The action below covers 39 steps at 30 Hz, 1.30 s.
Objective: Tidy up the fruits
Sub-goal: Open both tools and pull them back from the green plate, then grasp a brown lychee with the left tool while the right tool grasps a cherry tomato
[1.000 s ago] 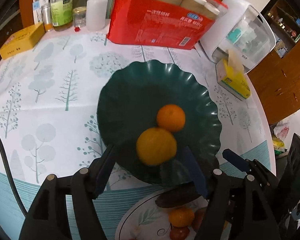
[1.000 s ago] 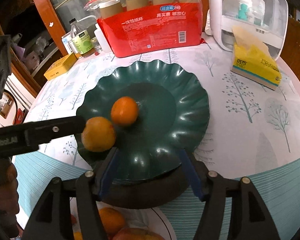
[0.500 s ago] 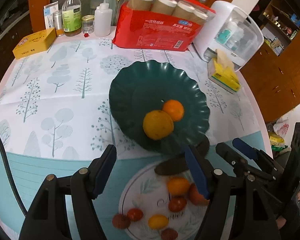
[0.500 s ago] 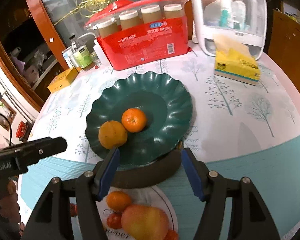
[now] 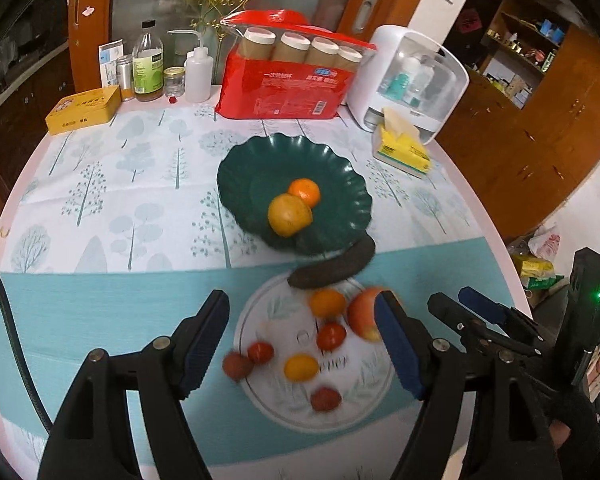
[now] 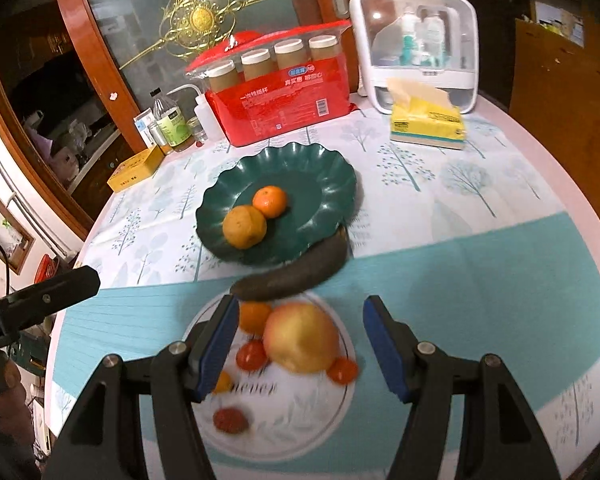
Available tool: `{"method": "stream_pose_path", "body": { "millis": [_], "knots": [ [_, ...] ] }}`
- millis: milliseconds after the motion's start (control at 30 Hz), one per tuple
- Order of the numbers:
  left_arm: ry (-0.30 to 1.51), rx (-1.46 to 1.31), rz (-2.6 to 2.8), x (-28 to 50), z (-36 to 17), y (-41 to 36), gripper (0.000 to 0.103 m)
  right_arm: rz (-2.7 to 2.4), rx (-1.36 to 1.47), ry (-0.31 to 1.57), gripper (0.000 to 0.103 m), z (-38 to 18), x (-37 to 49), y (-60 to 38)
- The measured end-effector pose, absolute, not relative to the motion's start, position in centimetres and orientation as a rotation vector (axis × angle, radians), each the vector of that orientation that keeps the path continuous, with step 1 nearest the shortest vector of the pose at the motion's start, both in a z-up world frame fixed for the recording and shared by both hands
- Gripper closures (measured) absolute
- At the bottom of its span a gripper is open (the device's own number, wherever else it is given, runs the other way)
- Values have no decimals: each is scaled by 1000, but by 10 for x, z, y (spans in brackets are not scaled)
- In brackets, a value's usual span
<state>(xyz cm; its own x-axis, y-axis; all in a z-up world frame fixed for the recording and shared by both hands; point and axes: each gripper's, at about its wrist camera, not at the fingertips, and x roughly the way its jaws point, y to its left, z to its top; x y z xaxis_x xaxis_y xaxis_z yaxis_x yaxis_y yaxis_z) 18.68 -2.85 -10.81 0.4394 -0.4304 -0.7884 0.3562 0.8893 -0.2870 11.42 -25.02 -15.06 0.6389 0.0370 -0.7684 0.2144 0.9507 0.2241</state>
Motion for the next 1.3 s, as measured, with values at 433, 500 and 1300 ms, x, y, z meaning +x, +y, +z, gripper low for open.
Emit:
{"method": "stream_pose_path", "body": {
  "millis": [433,500,1300],
  "knots": [
    [1037,-112,-466,111,-108,6,29,-119,285,870,38,-154,36,-220],
    [1043,-113,-459,106,-108,9,29,-117,256,868,38,-155,29,-216],
    [1291,-215,-180,102,-177,-45,29,176,-144,921,38,-186,42,-239]
  ]
}}
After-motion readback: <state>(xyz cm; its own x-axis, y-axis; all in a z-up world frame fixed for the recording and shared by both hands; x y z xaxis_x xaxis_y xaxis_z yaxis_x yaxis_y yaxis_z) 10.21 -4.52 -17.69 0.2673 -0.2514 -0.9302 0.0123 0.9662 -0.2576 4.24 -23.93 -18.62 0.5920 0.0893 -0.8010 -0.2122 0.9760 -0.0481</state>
